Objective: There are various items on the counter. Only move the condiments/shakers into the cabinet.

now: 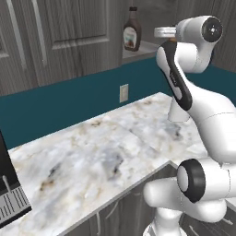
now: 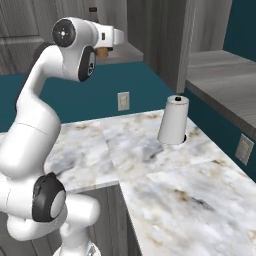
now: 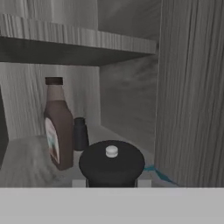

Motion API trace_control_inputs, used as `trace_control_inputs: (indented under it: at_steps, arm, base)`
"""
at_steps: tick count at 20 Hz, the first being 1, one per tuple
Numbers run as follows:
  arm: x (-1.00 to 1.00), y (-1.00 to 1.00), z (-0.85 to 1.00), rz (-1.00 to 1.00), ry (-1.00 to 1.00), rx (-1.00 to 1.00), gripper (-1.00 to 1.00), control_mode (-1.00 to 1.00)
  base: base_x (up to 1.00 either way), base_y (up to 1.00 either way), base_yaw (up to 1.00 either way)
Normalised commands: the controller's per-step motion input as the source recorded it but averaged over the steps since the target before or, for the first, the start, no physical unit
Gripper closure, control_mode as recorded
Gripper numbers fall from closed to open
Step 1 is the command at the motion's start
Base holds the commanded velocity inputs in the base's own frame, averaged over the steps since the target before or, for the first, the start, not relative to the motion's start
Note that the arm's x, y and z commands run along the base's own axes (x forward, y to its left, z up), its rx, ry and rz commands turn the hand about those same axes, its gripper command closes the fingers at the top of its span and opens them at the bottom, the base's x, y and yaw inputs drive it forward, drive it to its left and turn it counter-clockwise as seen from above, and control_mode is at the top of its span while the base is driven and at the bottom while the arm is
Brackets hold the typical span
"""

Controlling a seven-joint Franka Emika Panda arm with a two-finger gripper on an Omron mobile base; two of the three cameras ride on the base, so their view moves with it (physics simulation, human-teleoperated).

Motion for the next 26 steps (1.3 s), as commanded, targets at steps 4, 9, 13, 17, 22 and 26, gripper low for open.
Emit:
trace_control_inputs:
  at_steps: [4, 9, 13, 17, 22, 26]
  arm:
    - [0.27, -0.08, -0.04, 0.0, -0.04, 0.0, 1.0, -1.0]
    - [0.33, 0.0, -0.16, 0.0, 0.0, 0.0, 1.0, -1.0]
    - [0.38, -0.02, -0.13, 0.0, 0.0, 0.02, 1.0, -1.0]
    - [0.39, -0.06, 0.0, 0.01, 0.0, 0.01, 1.0, -1.0]
    - [0.34, -0.07, -0.03, 0.03, 0.0, 0.01, 1.0, -1.0]
    - [0.25, -0.06, -0.11, 0.05, 0.0, 0.01, 1.0, -1.0]
  base:
    - [0.0, 0.0, 0.0]
    - [0.0, 0.0, 0.0]
    - [0.0, 0.0, 0.0]
    - [0.0, 0.0, 0.0]
    - [0.0, 0.0, 0.0]
    - [0.0, 0.0, 0.0]
